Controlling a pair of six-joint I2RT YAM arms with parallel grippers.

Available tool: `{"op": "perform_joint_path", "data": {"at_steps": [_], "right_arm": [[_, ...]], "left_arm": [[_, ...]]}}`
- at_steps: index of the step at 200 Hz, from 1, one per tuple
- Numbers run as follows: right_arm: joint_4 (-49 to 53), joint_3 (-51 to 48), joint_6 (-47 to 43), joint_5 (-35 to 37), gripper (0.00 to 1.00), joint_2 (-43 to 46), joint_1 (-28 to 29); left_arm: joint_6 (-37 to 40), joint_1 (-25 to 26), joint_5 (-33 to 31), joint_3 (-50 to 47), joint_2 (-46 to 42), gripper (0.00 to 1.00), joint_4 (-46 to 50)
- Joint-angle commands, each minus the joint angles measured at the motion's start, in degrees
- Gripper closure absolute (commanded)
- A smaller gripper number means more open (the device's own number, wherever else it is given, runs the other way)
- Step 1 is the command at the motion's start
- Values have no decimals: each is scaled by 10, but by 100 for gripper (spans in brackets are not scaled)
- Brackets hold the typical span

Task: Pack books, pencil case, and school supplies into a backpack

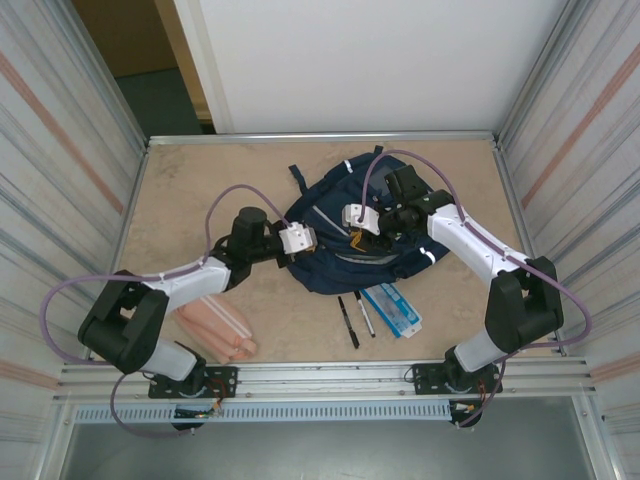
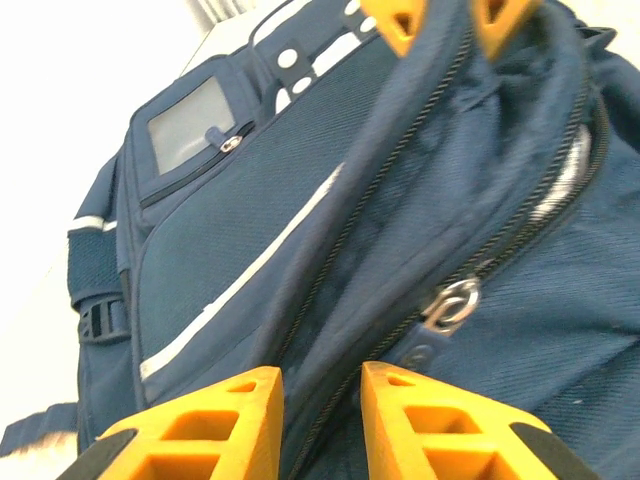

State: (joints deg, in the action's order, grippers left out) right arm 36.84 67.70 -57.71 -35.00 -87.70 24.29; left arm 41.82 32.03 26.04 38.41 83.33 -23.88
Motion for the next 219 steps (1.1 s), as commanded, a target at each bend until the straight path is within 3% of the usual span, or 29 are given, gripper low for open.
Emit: {"op": "perform_joint_path", "data": {"at_steps": [1,49,89,135,188,219], "right_arm": [[18,10,-5,-26,100,21,1],[19,14,-2,-35,100,18,-3],[17,13,-7,-29,100,14,-4],[6,7,-5,-36,100,20,-4],[17,15,-6,-24,100,20,-4],[18,11,-9,-2,100,36,-3]], "left_arm": [[44,12,30,-14,0,75,-11],[61,14,50,-1,-2,74,34],[124,25,123,-1,-17,73,103],[106,39,71,-13,-31,73,102],[102,63,64,-39,-64,76,100],[87,80,18,-69,-103,77,108]]}}
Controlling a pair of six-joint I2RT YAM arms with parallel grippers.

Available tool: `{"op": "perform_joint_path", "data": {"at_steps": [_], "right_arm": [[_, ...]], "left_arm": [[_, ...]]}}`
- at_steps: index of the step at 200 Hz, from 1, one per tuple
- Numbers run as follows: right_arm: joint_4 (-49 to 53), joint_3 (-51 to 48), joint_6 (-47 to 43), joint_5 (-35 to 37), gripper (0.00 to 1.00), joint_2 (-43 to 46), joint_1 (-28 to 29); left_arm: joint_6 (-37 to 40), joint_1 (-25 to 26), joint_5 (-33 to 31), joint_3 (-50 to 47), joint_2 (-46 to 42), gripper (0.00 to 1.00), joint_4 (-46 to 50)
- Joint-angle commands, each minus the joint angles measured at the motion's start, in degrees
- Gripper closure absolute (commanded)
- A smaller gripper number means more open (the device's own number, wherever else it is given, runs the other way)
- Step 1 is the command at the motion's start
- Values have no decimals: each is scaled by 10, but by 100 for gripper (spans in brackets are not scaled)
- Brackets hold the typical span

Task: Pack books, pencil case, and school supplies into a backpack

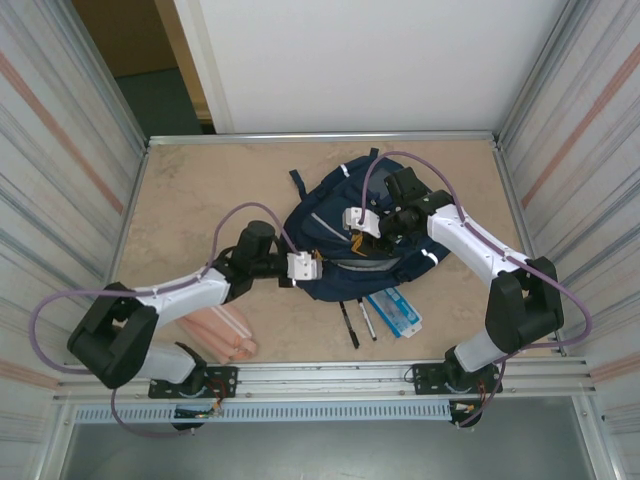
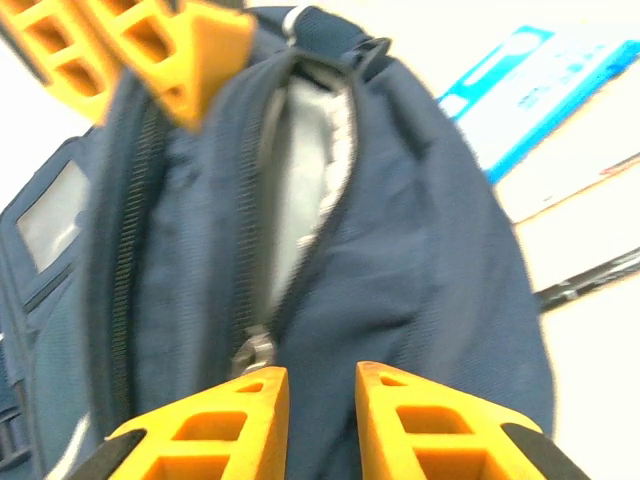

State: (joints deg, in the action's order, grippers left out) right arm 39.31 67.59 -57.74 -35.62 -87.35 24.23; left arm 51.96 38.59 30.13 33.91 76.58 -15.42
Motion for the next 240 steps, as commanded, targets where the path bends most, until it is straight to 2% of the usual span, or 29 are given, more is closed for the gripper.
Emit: {"op": "perform_joint_path", "data": {"at_steps": [1,27,67,87,101,118,144,174,190,214,229,240], "right_arm": [[-7,12,-8,3,100,32,-2],[-8,15,-6,-10,100,40,-2],[-67,-10,18,-55,100,55,-13],[-151,-60,41,-88,100,85,-28],[-185,-79,44,-96,100,97,-31],[-173,-71,41,-92,100,98,-31],[-181,-77,39,-93,100,96,-30],[-165,-70,36,-81,100,90,-23],[-175,-75,37,-81,100,90,-23],[-152,-62,37,-84,100,84,-22],[-154,-68,32,-78,100,88,-22],[-161,-69,34,-77,100,87,-22]], "left_arm": [[-16,14,-23,-25,-37,77,22],[-43,14,-59,-53,-40,76,-38],[-44,13,-93,-31,-16,71,-72],[-66,-10,-63,-27,-7,72,-93],[-97,-37,-36,-42,-9,71,-144],[-114,-50,-17,-57,-19,70,-188],[-108,-57,17,-40,-23,68,-152],[-163,-68,40,-20,7,65,-150],[-176,-67,22,-3,22,65,-119],[-234,-70,-34,-29,25,65,-182],[-261,-78,-32,-26,22,64,-169],[-293,-78,-59,-24,18,62,-158]]}}
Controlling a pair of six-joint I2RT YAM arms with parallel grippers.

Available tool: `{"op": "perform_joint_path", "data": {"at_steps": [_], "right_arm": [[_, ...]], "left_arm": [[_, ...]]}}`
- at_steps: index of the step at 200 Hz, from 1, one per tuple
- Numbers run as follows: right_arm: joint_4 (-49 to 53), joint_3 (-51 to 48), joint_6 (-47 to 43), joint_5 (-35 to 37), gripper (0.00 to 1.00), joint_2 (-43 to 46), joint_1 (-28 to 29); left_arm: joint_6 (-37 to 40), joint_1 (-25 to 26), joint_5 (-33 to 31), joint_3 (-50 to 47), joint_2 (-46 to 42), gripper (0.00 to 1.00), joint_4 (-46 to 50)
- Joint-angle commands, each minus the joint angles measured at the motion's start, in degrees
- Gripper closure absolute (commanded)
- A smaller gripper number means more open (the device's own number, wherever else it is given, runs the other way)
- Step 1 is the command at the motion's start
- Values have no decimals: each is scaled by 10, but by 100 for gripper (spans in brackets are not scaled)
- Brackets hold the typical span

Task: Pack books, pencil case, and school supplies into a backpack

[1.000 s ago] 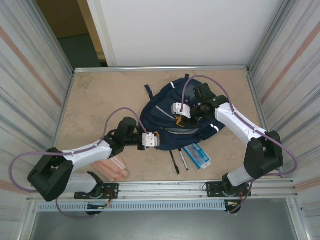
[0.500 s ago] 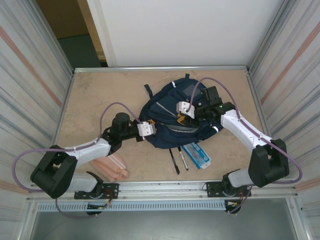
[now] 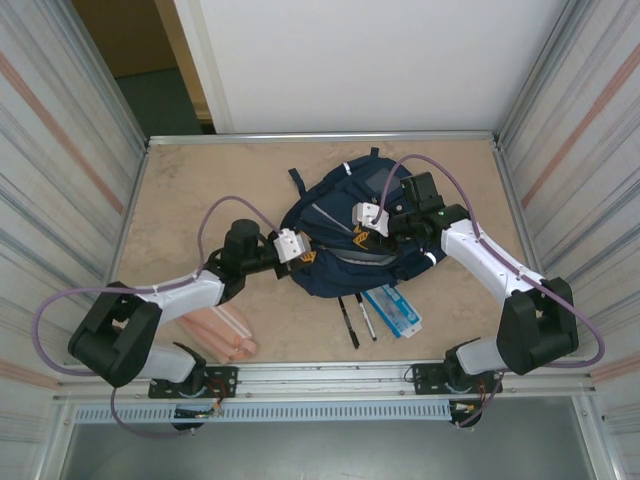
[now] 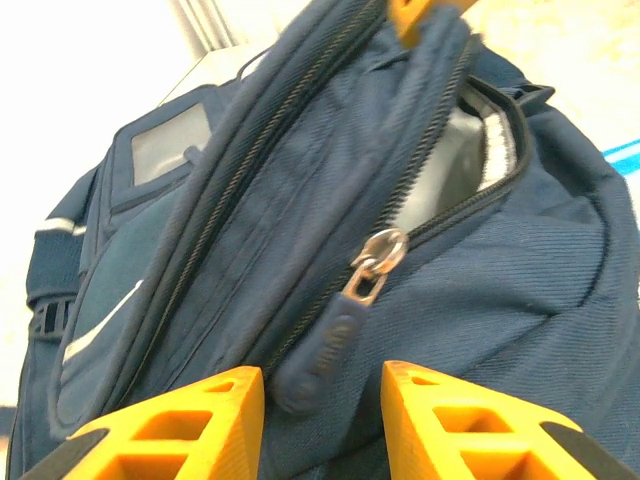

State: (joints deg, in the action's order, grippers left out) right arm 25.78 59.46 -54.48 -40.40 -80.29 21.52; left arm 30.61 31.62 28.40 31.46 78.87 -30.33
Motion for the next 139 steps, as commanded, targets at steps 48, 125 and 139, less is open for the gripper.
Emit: {"op": "perform_joint_path", "data": {"at_steps": [48,125,139], "right_arm": [[-24,16,0,-37,100,11,4],[10,31,-12,-34,100,-2,11],[7,32,-12,-36,100,-4,11]], "left_arm": [[-109,-9,5,-8,-15,59,14],[-110,0,100,53,37,69,32],[-108,0,107,54,37,71,32]]}}
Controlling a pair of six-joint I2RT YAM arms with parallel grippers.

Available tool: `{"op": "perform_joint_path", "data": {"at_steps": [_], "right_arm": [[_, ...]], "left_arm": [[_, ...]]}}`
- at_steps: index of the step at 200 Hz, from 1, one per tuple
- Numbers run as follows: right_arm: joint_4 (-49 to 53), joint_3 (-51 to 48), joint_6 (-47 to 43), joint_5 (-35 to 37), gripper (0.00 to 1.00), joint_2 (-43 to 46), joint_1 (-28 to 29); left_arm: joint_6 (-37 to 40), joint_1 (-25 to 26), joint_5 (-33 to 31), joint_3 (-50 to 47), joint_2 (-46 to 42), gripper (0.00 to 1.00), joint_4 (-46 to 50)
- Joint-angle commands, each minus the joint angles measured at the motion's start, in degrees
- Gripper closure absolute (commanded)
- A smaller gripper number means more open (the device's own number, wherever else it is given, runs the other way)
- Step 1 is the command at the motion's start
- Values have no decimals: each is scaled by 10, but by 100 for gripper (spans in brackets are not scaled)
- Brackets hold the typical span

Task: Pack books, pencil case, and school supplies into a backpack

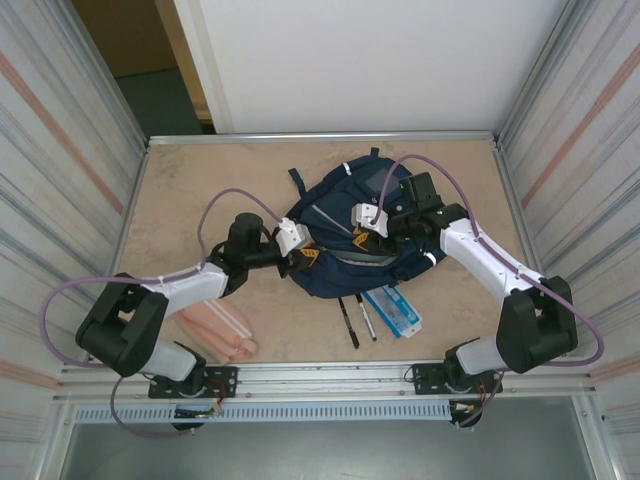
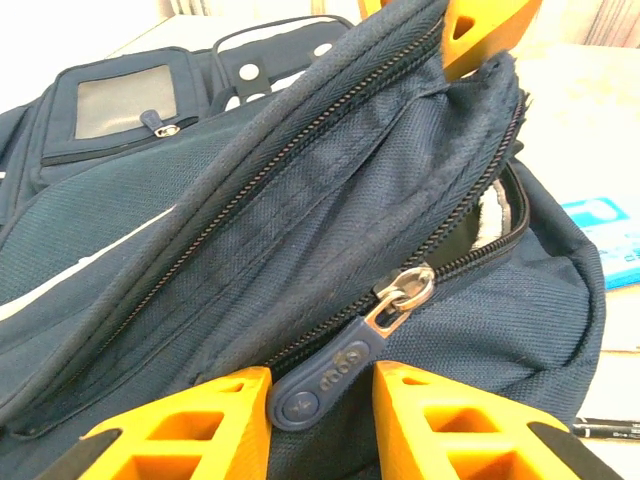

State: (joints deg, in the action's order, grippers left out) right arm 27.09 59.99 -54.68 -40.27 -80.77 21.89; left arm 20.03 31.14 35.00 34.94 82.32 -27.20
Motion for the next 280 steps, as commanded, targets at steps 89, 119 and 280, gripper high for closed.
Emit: {"op": "perform_joint_path", "data": {"at_steps": [89,119,280], "right_arm": [[5,28,-19,-21,100,-3,12],[16,35,-20,-15,100,-6,17],[7,17,-44,20,100,26,-6]], "left_arm": [[49,6,90,11,-17,96,42],[44,6,95,10,-24,93,45],[-56,-72,-117,-62,-104,100,19]]}}
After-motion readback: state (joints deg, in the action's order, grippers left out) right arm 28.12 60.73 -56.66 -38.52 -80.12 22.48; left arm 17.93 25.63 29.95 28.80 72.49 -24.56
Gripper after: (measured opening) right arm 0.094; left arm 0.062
